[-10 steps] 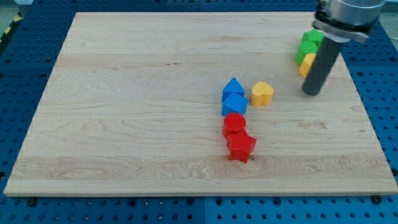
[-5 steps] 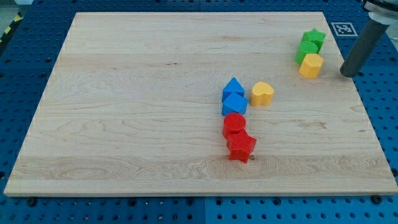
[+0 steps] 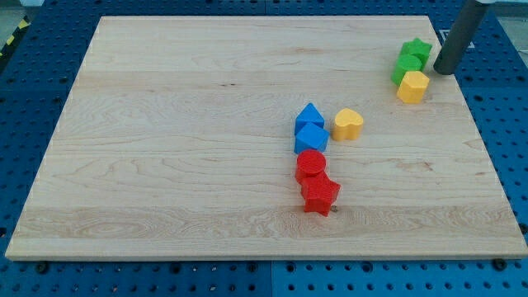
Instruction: Push the yellow hexagon parallel to the heart
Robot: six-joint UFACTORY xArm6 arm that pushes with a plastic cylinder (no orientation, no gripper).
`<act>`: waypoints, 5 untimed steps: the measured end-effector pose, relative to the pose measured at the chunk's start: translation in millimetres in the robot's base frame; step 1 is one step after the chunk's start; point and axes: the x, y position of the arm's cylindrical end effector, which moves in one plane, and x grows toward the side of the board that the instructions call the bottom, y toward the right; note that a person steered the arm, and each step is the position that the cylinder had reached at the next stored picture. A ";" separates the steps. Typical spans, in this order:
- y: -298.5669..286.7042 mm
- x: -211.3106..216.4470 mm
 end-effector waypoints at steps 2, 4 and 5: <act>0.0 -2.7; 0.0 -4.2; -5.5 -4.2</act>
